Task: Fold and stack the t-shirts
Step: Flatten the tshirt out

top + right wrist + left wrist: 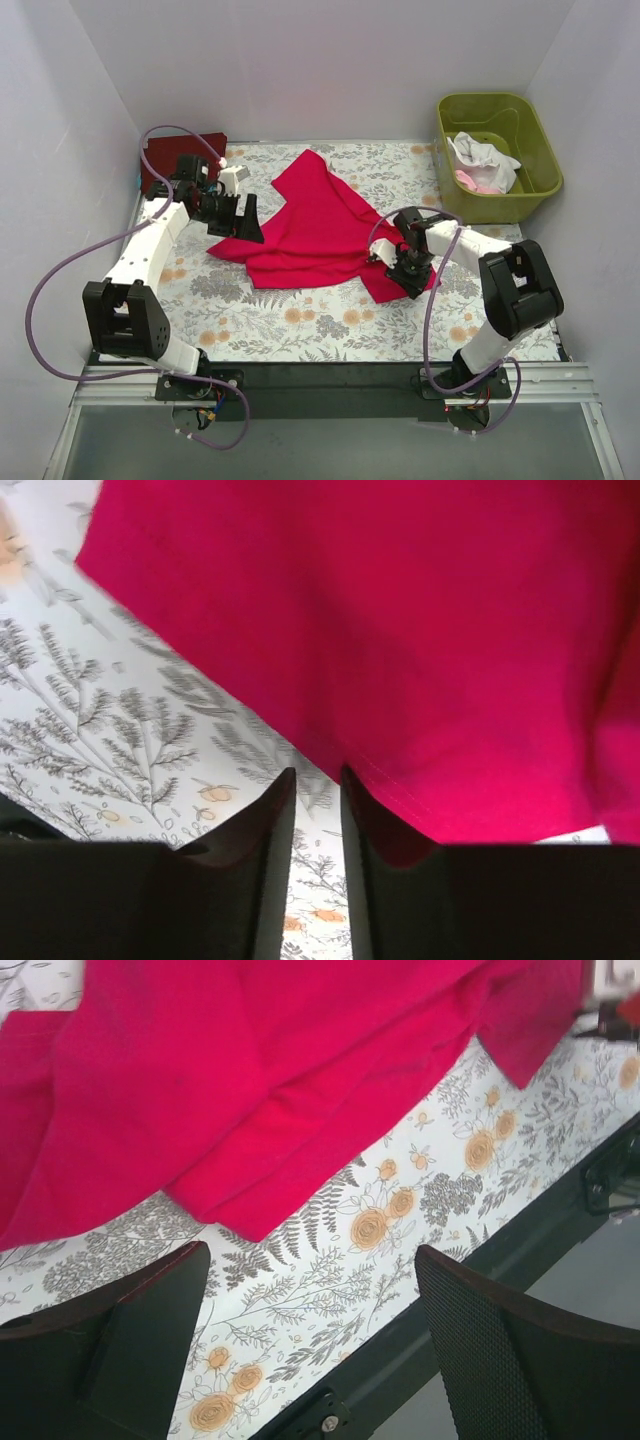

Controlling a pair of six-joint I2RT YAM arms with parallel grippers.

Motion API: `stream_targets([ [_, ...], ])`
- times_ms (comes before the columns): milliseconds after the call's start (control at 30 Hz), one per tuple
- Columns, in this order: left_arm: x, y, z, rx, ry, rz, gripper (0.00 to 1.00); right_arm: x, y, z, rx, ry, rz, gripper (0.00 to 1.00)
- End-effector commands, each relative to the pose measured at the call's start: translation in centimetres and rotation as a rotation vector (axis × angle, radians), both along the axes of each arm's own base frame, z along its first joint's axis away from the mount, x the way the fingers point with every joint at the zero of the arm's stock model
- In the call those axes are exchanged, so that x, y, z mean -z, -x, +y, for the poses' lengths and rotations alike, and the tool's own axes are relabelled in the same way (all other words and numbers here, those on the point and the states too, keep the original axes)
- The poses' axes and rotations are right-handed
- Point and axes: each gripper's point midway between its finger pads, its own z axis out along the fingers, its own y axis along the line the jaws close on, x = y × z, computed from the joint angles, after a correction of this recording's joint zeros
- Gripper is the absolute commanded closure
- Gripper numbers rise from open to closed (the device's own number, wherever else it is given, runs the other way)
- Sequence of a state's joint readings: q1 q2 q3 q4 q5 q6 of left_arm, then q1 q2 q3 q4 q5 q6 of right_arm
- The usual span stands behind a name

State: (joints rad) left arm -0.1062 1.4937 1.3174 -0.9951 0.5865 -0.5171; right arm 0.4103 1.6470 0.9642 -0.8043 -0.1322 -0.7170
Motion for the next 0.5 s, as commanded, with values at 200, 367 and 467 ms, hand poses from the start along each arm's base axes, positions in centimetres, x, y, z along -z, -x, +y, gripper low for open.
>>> stream_targets([
  [200, 2.4, -1.3, 4.1, -0.132, -0.098, 0.088, 0.23, -7.3, 9.0, 7.0, -0.302, -0.28, 0.254, 0.75],
  [367, 3.6, -1.5, 4.6, -0.137, -0.131, 0.109, 0.16, -13.0, -0.7, 12.1, -0.205, -0.445, 0.075, 0.66],
  [467, 4.3, -1.6, 5.0, -0.155, -0.148, 0.122, 0.15, -11.3, -6.2, 13.3, -0.123, -0.393, -0.021, 0.65],
])
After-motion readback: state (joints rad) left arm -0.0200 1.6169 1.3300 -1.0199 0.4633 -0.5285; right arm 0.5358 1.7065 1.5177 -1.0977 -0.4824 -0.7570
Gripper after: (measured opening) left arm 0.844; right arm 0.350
